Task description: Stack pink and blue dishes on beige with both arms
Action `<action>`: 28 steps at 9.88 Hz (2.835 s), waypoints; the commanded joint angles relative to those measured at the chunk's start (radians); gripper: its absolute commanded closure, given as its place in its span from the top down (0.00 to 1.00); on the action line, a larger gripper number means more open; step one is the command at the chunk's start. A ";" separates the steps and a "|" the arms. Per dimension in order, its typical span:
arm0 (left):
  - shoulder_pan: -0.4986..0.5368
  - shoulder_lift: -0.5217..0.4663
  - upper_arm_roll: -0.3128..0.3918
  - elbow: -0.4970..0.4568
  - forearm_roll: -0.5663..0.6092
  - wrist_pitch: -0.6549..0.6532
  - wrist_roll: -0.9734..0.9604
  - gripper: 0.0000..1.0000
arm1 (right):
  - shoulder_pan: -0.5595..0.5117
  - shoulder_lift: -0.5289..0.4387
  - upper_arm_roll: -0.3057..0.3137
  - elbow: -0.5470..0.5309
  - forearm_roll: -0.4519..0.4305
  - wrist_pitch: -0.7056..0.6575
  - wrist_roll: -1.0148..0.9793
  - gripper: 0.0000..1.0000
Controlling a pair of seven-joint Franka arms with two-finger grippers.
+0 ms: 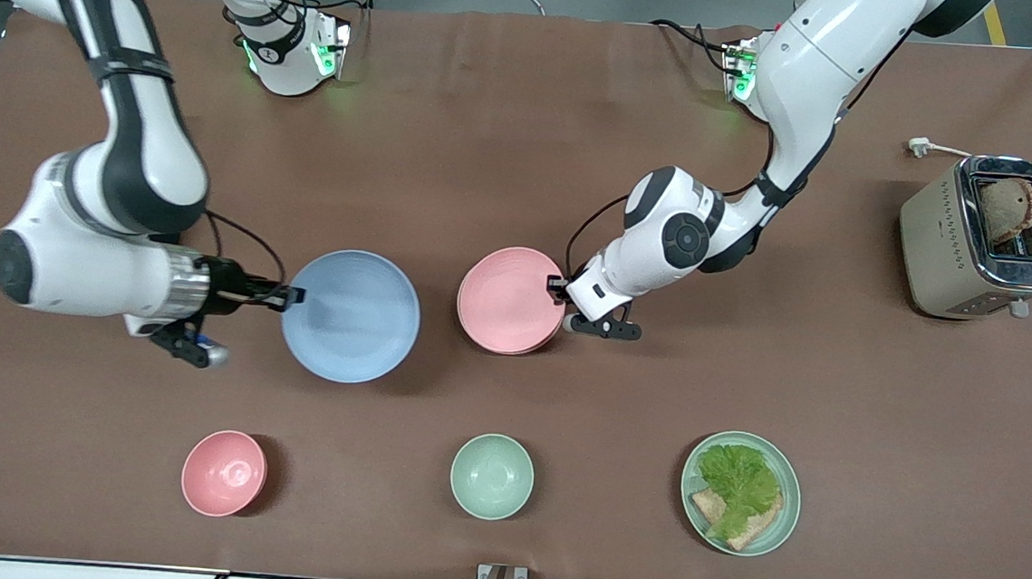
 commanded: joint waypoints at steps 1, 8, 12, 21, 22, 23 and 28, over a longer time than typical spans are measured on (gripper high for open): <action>-0.002 0.025 0.002 0.015 0.031 0.033 -0.016 1.00 | -0.013 -0.045 0.080 -0.122 -0.021 0.112 0.028 0.02; 0.093 -0.435 0.137 -0.017 0.077 -0.512 0.021 1.00 | -0.010 -0.019 0.281 -0.231 -0.004 0.352 0.092 0.03; 0.096 -0.622 0.292 0.004 0.273 -0.693 0.116 1.00 | 0.065 0.076 0.303 -0.258 -0.004 0.572 0.151 0.03; 0.239 -0.729 0.366 0.306 0.243 -1.104 0.334 1.00 | 0.111 0.109 0.300 -0.320 -0.020 0.675 0.154 0.86; 0.248 -0.720 0.366 0.334 0.237 -1.109 0.334 1.00 | 0.096 0.083 0.297 -0.320 -0.024 0.663 0.150 1.00; 0.248 -0.720 0.366 0.339 0.240 -1.117 0.332 1.00 | 0.082 0.031 0.291 -0.320 -0.068 0.642 0.151 1.00; 0.195 -0.711 0.436 0.343 0.240 -1.172 0.386 1.00 | -0.058 -0.236 0.090 -0.114 -0.405 0.030 0.137 1.00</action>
